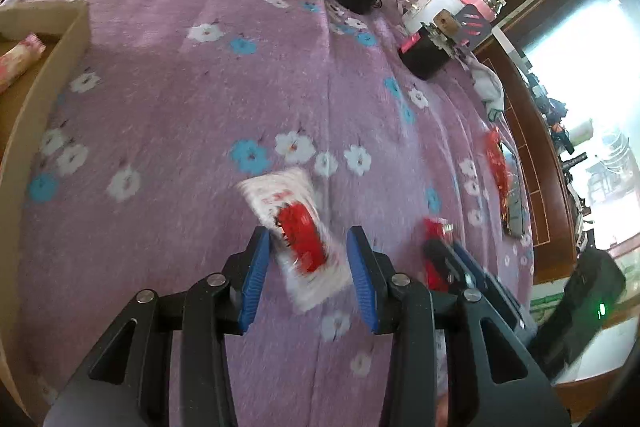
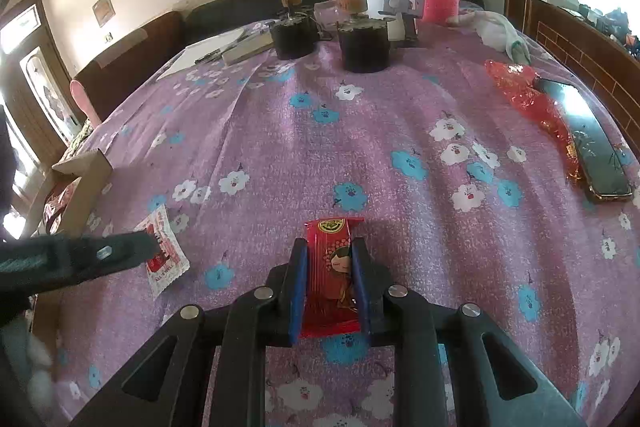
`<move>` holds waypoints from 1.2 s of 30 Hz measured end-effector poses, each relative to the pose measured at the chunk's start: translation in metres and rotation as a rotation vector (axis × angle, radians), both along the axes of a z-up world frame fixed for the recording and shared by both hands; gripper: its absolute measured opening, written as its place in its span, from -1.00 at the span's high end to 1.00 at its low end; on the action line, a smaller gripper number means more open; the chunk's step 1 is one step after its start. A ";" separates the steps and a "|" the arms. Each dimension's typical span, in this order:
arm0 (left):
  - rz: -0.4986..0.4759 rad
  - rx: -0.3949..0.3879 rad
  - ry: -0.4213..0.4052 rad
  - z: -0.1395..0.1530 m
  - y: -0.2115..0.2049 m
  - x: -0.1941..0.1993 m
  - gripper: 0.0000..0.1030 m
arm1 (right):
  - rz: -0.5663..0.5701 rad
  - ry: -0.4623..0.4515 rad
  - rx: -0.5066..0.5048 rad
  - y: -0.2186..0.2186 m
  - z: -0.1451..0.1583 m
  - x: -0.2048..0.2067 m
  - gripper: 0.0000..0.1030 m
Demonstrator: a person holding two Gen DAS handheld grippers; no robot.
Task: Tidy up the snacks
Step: 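Grasp the white sachet with red print using the left tool, then open both tools over the tray to drop the white sachet and red candy packet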
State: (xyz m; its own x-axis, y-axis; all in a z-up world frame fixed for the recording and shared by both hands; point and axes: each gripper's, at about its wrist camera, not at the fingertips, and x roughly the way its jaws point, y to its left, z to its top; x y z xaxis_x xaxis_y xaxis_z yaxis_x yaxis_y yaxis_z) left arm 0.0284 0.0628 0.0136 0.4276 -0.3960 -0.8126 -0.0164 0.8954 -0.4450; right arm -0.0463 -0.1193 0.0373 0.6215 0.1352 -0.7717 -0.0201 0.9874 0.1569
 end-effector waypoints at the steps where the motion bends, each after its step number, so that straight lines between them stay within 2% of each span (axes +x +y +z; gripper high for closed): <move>1: 0.001 0.026 -0.016 0.001 -0.003 0.003 0.29 | 0.001 0.001 0.003 0.000 0.000 0.000 0.55; 8: -0.060 0.243 -0.114 0.001 -0.026 0.007 0.28 | 0.006 0.008 0.006 0.000 0.000 0.001 0.53; 12: -0.123 0.431 -0.202 -0.003 -0.044 -0.009 0.27 | 0.004 0.010 0.005 0.000 0.000 0.000 0.53; 13: -0.131 0.459 -0.231 -0.004 -0.047 -0.014 0.16 | 0.003 0.010 0.001 0.000 0.000 0.000 0.53; 14: -0.126 0.486 -0.261 -0.005 -0.048 -0.018 -0.03 | 0.002 0.009 -0.003 0.000 0.000 0.000 0.53; 15: -0.113 0.495 -0.270 -0.006 -0.047 -0.018 -0.11 | 0.002 0.008 -0.007 0.001 0.000 0.000 0.53; 18: -0.091 0.432 -0.239 -0.006 -0.035 -0.012 -0.14 | 0.002 0.003 -0.019 0.003 0.000 -0.001 0.53; 19: -0.102 0.446 -0.239 -0.006 -0.036 -0.012 -0.12 | 0.002 0.001 -0.023 0.003 0.000 -0.001 0.53; 20: -0.115 0.450 -0.248 -0.006 -0.038 -0.013 0.23 | 0.002 0.000 -0.025 0.003 0.000 -0.001 0.53; 21: -0.138 0.450 -0.262 -0.004 -0.042 -0.017 0.47 | 0.003 0.000 -0.026 0.003 0.000 -0.001 0.53; 22: -0.147 0.457 -0.260 -0.003 -0.043 -0.018 0.51 | 0.003 0.001 -0.026 0.003 0.000 -0.001 0.58; 26: -0.155 0.375 -0.229 0.002 -0.038 -0.022 0.53 | -0.003 0.001 0.000 0.001 0.001 -0.002 0.60; 32: -0.113 0.288 -0.244 0.023 -0.015 -0.042 0.53 | -0.006 -0.032 0.018 -0.002 0.006 -0.005 0.60; 36: -0.087 0.205 -0.241 0.037 0.004 -0.060 0.53 | -0.006 -0.048 0.015 -0.001 0.009 -0.007 0.60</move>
State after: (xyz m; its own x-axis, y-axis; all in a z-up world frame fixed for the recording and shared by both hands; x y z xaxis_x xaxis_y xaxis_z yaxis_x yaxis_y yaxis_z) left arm -0.0316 0.0665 0.0506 0.5892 -0.2783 -0.7586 0.1479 0.9601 -0.2374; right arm -0.0532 -0.1207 0.0461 0.6587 0.1433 -0.7386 -0.0224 0.9850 0.1711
